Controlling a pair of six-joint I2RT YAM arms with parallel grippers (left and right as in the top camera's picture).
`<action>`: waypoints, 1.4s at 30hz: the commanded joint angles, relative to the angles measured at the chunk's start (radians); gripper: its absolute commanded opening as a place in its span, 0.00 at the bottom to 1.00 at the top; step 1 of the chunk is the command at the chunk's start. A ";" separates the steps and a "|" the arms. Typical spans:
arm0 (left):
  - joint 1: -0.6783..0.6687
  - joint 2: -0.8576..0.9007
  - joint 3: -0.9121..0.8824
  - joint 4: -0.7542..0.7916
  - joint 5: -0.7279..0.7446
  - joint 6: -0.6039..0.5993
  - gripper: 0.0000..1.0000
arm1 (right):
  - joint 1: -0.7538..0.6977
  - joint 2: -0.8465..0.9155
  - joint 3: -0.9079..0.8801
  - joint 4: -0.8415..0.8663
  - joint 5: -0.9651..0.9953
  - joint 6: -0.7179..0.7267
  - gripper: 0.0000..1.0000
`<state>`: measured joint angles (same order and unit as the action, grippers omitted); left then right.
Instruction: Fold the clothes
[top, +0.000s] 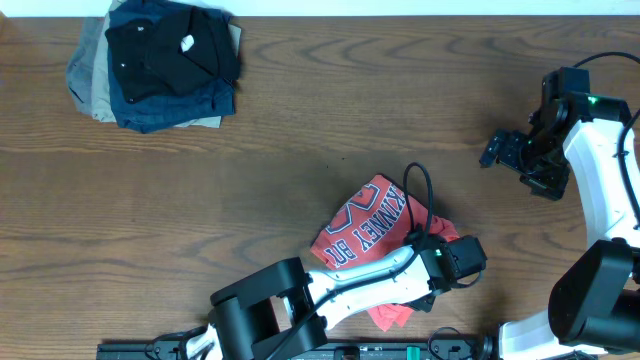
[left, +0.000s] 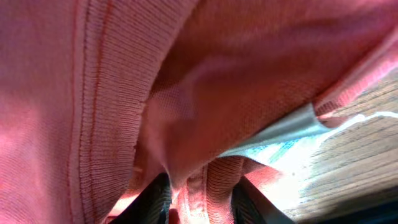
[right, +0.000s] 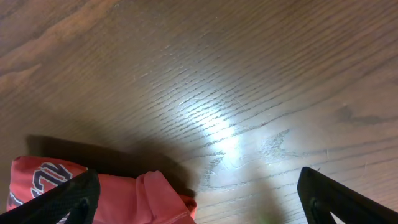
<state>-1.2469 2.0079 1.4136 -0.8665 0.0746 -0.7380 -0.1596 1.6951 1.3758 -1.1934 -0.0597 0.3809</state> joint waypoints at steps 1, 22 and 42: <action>-0.003 0.008 -0.010 -0.009 -0.016 -0.012 0.28 | -0.003 0.005 0.013 -0.002 -0.003 -0.012 0.99; -0.003 -0.043 0.001 -0.024 0.016 0.006 0.06 | -0.003 0.005 0.013 -0.002 -0.004 -0.012 0.99; -0.011 -0.055 0.018 -0.057 0.076 0.030 0.07 | -0.003 0.005 0.013 -0.002 -0.003 -0.012 0.99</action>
<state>-1.2480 1.9926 1.4136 -0.9138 0.1318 -0.7246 -0.1596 1.6951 1.3758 -1.1934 -0.0597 0.3809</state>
